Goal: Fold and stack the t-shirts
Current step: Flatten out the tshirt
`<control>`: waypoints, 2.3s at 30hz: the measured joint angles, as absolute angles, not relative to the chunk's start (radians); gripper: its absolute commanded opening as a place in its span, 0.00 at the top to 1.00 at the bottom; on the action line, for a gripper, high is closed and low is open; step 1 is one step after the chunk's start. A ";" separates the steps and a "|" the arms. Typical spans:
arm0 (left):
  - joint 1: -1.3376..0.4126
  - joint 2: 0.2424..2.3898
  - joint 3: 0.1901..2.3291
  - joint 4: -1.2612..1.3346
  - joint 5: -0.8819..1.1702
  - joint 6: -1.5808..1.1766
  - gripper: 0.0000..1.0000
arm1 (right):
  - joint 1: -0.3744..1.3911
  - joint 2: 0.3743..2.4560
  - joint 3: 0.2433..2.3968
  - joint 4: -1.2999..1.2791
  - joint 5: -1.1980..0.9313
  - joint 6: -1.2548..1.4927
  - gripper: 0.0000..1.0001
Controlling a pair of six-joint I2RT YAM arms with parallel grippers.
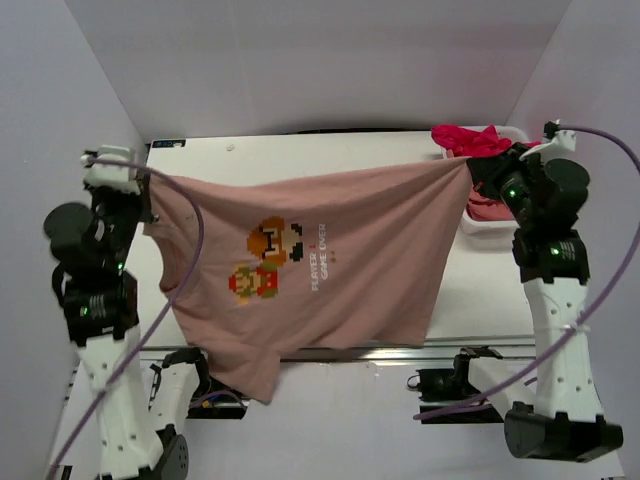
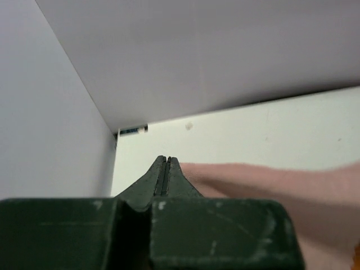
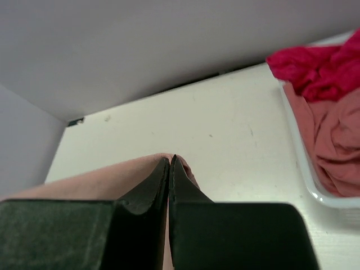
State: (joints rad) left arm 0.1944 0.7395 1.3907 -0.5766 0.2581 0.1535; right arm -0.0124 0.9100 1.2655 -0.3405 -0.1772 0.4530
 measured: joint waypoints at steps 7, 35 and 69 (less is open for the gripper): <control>0.197 0.952 1.209 -0.364 0.226 0.184 1.00 | -0.008 1.060 1.158 -0.184 -0.139 0.462 1.00; 0.170 2.188 1.734 0.136 0.161 0.116 0.93 | 0.173 2.320 1.991 -0.031 -0.117 0.270 1.00; 0.141 1.023 1.143 -0.580 0.125 0.361 0.02 | 0.358 1.177 0.969 0.038 0.249 0.391 0.11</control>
State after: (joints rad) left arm 0.1413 1.0233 1.1435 -0.5804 0.1253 0.3611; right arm 0.3584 1.1767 0.9691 0.0376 0.2485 0.3908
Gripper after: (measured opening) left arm 0.981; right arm 0.896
